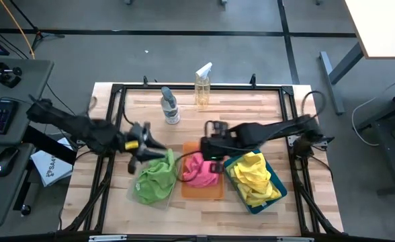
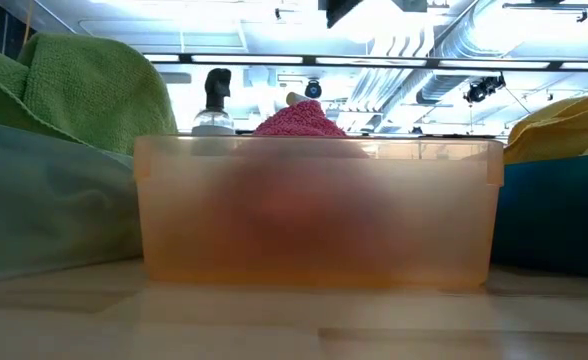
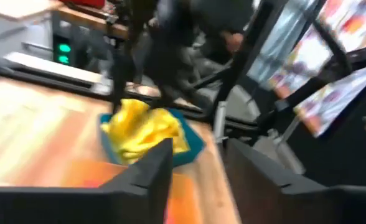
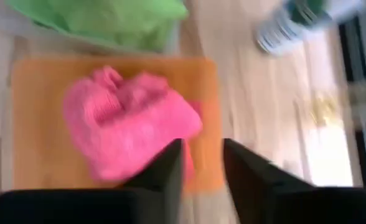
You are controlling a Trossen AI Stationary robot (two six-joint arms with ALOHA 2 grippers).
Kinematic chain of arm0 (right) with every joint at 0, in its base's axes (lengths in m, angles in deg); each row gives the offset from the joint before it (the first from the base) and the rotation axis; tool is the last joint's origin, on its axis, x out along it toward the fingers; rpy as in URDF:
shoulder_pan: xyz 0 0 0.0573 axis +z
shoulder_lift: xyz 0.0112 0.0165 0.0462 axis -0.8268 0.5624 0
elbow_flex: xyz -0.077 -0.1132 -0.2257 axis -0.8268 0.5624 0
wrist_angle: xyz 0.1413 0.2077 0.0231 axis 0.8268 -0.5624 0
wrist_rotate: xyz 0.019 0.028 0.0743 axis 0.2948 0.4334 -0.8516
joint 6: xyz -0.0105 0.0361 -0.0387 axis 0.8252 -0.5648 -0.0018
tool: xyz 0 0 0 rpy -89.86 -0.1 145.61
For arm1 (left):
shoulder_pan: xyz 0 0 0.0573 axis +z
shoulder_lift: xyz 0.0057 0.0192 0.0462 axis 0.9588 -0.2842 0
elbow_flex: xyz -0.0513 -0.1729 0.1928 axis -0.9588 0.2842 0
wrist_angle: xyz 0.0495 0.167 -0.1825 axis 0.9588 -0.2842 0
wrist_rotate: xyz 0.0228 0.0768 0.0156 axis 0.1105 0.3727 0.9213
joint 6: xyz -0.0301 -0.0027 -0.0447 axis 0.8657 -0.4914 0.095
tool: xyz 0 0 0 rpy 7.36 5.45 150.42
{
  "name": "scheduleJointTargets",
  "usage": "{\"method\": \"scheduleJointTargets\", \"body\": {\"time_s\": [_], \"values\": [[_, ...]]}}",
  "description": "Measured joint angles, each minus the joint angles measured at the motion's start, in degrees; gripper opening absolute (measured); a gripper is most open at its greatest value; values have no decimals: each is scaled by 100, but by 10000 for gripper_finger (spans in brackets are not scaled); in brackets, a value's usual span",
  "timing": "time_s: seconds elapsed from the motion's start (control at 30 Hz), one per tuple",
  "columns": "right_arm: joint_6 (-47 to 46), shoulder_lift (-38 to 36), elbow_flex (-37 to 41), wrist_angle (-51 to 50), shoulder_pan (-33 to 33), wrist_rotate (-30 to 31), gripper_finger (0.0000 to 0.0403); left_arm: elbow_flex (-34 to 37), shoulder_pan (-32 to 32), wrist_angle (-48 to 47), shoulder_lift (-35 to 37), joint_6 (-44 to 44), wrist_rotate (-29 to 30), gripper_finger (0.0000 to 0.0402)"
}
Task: Sort microfiber towel by color & place in baskets
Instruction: Put the green microfiber cloth into the transparent bin
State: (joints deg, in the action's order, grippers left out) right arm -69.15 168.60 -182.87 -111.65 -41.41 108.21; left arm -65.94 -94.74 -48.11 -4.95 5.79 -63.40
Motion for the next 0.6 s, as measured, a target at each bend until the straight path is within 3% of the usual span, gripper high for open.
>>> {"method": "scheduleJointTargets", "body": {"time_s": [0.13,0.23,0.4,0.6], "values": [[-965,-925,881,-245,249,217,18,1375,-513,1913,-83,765,306,33],[-2042,-1746,1882,-101,499,429,19,2046,-934,2680,-257,1380,773,11],[-3883,-2969,3585,627,1000,878,5,2227,-1614,1994,-498,1943,1878,1],[-4989,-3668,4901,1562,1303,860,2,2230,-1723,1641,-1051,2050,1772,0]]}}
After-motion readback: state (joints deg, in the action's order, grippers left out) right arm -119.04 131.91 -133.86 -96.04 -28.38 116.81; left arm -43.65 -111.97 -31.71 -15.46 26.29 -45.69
